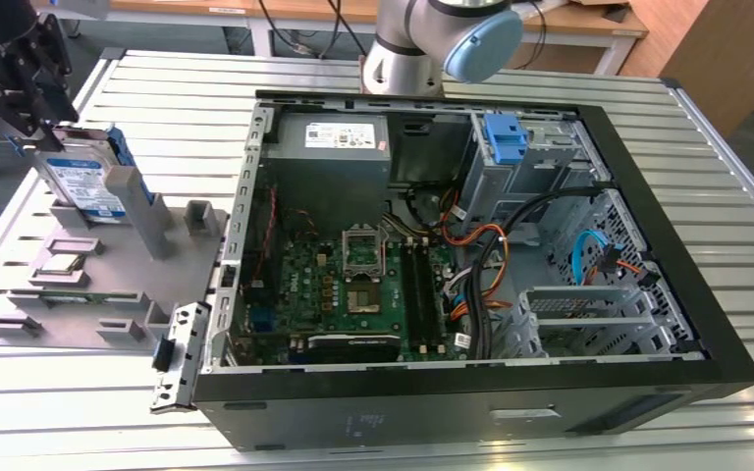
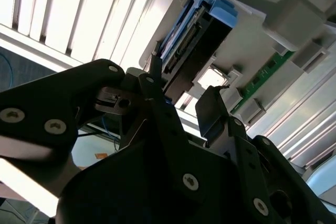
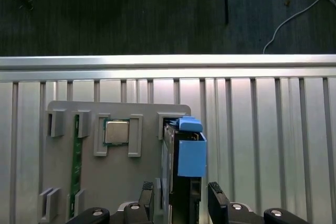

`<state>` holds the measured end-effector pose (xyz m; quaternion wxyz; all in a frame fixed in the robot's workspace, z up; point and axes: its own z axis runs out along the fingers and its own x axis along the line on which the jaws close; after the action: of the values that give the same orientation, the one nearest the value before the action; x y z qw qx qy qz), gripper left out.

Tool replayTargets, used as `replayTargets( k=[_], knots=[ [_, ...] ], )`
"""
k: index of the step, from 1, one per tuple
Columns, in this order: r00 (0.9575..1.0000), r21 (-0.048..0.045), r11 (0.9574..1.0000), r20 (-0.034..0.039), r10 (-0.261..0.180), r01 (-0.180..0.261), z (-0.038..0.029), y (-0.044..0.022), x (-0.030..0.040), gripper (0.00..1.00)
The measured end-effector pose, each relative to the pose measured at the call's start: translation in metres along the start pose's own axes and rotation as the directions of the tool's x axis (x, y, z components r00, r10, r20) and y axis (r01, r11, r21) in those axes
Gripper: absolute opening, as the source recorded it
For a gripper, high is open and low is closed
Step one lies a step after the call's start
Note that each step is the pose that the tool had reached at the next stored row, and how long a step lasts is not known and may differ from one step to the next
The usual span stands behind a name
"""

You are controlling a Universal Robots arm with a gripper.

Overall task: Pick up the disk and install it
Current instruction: 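Pick up the disk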

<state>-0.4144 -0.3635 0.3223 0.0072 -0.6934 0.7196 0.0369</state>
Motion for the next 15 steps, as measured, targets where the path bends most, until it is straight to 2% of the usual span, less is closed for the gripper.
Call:
replayTargets(
  k=[15],
  knots=[
    [1.0,0.0002,1.0,-0.0009,0.0,0.0,0.0065,-0.0002,0.0004,0.53]
  ],
)
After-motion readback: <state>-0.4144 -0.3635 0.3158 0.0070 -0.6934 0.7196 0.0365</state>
